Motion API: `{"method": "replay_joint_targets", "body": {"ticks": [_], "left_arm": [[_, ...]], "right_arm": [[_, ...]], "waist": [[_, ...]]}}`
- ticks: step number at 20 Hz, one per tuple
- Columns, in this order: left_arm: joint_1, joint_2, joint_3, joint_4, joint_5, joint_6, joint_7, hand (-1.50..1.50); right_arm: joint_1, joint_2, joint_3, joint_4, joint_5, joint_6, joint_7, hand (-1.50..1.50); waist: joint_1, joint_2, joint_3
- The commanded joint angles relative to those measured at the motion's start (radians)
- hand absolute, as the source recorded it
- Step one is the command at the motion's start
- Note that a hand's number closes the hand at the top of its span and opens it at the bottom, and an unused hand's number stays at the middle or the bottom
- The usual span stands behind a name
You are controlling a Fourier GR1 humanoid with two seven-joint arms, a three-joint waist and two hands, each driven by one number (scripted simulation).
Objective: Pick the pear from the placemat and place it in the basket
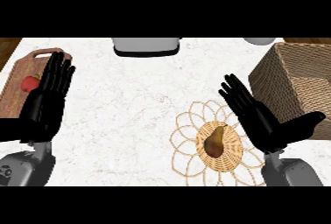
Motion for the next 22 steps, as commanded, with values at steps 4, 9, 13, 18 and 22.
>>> {"method": "replay_joint_targets", "body": {"ticks": [4, 9, 13, 18, 22], "left_arm": [[0.181, -0.006, -0.06, 0.159, 0.027, -0.041, 0.126, 0.0], [0.275, 0.02, -0.128, 0.268, 0.005, -0.088, 0.217, 0.0], [0.288, 0.018, -0.125, 0.274, 0.0, -0.079, 0.243, 0.0], [0.298, 0.011, -0.119, 0.272, -0.003, -0.073, 0.226, 0.0], [0.294, 0.008, -0.112, 0.278, -0.011, -0.062, 0.225, 0.0]], "right_arm": [[-0.094, 0.003, -0.17, 0.164, -0.054, -0.091, 0.03, 1.5], [-0.288, 0.13, -0.066, 0.313, 0.015, -0.136, 0.029, 1.5], [-0.387, 0.173, 0.065, 0.387, 0.231, -0.33, 0.147, -1.5], [-0.501, -0.072, 0.148, 0.458, 0.393, -0.261, 0.409, -1.5], [-0.642, -0.237, 0.195, 0.484, 0.453, -0.093, 0.606, -1.5]], "waist": [[0.085, 0.045, 0.037], [0.12, 0.041, 0.037], [0.093, 0.029, 0.035], [0.083, 0.023, 0.031], [0.073, 0.02, 0.031]]}}
